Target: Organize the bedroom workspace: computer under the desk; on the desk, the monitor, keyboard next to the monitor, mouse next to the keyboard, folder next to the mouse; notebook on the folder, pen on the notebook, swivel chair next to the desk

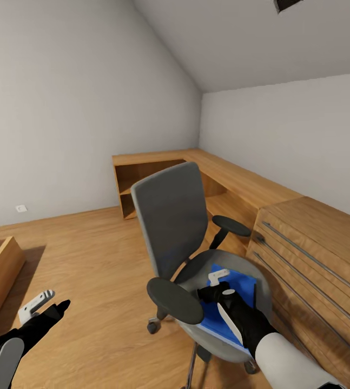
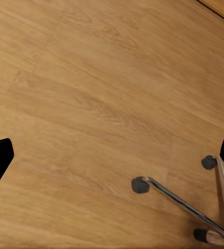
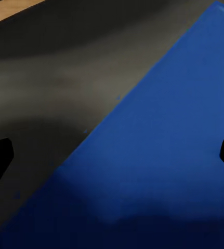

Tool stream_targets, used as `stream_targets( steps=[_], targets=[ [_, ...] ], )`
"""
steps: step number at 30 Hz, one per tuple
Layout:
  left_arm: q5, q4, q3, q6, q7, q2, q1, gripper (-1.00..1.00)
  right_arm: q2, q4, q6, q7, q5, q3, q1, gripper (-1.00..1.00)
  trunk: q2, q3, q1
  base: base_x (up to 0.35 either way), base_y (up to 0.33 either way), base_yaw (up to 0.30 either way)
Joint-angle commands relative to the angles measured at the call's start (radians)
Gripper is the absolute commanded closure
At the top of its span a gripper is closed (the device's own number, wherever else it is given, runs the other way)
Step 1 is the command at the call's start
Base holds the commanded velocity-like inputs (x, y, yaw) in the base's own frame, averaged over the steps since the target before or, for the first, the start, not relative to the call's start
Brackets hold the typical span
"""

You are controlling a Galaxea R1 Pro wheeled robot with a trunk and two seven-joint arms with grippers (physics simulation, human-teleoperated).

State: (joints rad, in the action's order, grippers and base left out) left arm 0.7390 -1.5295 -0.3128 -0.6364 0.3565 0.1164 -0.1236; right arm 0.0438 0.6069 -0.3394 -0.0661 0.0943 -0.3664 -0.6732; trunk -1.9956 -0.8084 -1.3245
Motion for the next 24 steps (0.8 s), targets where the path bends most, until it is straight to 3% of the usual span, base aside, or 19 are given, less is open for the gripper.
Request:
stream_targets(
  steps=[1, 6, 24],
  targets=[
    [0.011, -0.001, 0.0, -0.003, 0.009, 0.0, -0.001, -1.0, -0.001, -0.019, -0.004, -0.006, 0.018, -0.005, 0.0, -1.0, 0.0, -0.001, 0.0, -0.257, 0.0, 0.0],
    [0.011, -0.001, 0.0, -0.003, 0.009, 0.0, -0.001, -1.0, -0.001, -0.019, -0.004, -0.006, 0.018, -0.005, 0.0, -1.0, 0.0, -0.001, 0.0, -0.209, 0.0, 0.0],
    [0.01, -0.001, 0.0, -0.005, 0.009, 0.0, -0.001, -1.0, -0.001, -0.019, -0.004, -0.006, 0.018, -0.005, 0.0, -1.0, 0.0, -0.001, 0.0, -0.07, 0.0, 0.0]
  ],
)
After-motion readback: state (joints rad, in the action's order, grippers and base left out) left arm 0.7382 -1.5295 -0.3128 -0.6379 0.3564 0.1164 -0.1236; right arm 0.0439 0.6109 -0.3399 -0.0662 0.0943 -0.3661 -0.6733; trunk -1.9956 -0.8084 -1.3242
